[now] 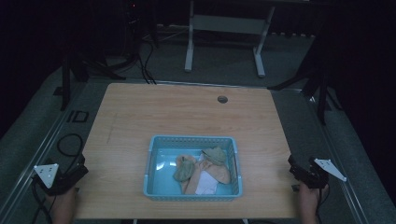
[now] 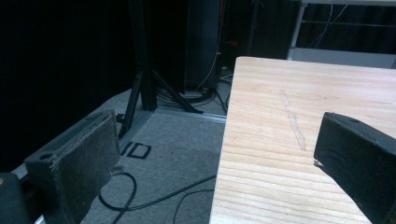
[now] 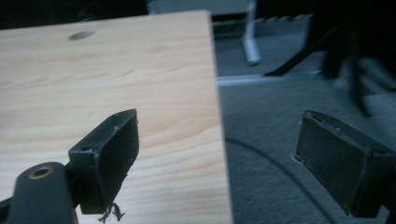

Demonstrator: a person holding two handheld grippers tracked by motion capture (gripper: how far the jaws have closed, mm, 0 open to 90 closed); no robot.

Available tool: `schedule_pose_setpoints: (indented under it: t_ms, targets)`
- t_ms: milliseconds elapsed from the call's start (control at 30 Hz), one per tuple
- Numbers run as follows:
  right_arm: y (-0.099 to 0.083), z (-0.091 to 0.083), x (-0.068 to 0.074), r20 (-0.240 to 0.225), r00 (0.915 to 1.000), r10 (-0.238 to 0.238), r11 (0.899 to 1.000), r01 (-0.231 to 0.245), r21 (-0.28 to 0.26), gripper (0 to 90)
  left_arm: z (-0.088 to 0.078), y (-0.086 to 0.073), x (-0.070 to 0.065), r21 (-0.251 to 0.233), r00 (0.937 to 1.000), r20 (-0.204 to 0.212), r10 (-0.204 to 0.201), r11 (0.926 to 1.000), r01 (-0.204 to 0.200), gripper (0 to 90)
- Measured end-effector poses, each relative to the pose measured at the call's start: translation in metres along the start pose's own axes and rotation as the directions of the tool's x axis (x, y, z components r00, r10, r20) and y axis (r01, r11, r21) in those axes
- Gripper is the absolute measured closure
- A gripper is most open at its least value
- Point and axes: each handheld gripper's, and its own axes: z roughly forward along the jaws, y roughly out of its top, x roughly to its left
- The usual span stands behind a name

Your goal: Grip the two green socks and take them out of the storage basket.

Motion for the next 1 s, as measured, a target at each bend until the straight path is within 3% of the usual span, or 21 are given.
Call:
schedule_pose_setpoints:
  t_ms: [100, 167, 300, 400, 500, 600, 633, 667, 700, 900, 1000]
  targets:
    - [0.003, 0.004, -0.007, -0.113, 0.9936, 0.001, 0.998, 0.007, 0.065, 13.0, 0.000, 0.000, 0.000, -0.002, 1.0000, 0.000, -0.003, 1.0000, 0.003, 0.4]
    - [0.003, 0.006, -0.011, -0.180, 0.9836, 0.009, 0.994, 0.010, 0.106, 13.0, 0.000, 0.000, 0.001, -0.003, 0.9999, 0.008, -0.007, 1.0000, 0.007, 0.4]
    - [0.004, 0.009, -0.014, -0.268, 0.9633, -0.012, 0.987, 0.055, 0.152, 13.0, 0.000, 0.000, 0.000, -0.003, 0.9999, 0.016, 0.000, 1.0000, 0.000, 0.4]
    - [0.006, 0.012, -0.012, -0.339, 0.9401, -0.038, 0.978, 0.105, 0.182, 13.0, 0.000, 0.000, 0.000, -0.002, 0.9996, 0.030, 0.000, 1.0000, 0.000, 0.4]
    - [0.009, 0.015, -0.007, -0.409, 0.9103, -0.064, 0.965, 0.160, 0.205, 13.0, 0.000, 0.000, 0.001, -0.006, 0.9993, 0.036, -0.005, 1.0000, 0.006, 0.4]
    - [0.015, 0.017, 0.001, -0.481, 0.8733, -0.078, 0.953, 0.207, 0.221, 13.0, 0.000, 0.000, 0.001, -0.008, 0.9991, 0.041, -0.005, 1.0000, 0.006, 0.4]
    - [0.018, 0.018, 0.005, -0.507, 0.8583, -0.079, 0.949, 0.221, 0.225, 13.1, 0.000, 0.000, 0.001, -0.008, 0.9990, 0.044, -0.007, 0.9999, 0.007, 0.4]
    - [0.022, 0.018, 0.011, -0.538, 0.8380, -0.089, 0.941, 0.247, 0.229, 13.1, 0.000, 0.000, 0.001, -0.008, 0.9988, 0.047, -0.008, 0.9999, 0.009, 0.4]
    - [0.025, 0.018, 0.014, -0.555, 0.8262, -0.099, 0.936, 0.267, 0.230, 13.2, 0.000, 0.000, 0.001, -0.008, 0.9988, 0.048, -0.010, 0.9999, 0.010, 0.4]
    - [0.044, 0.021, 0.045, -0.665, 0.7295, -0.160, 0.885, 0.404, 0.231, 13.3, -0.001, 0.000, 0.000, -0.007, 0.9986, 0.053, 0.005, 1.0000, -0.004, 0.4]
    - [0.052, 0.020, 0.058, -0.702, 0.6901, -0.175, 0.876, 0.435, 0.209, 13.3, -0.001, 0.000, 0.001, -0.007, 0.9986, 0.054, 0.001, 1.0000, -0.001, 0.4]
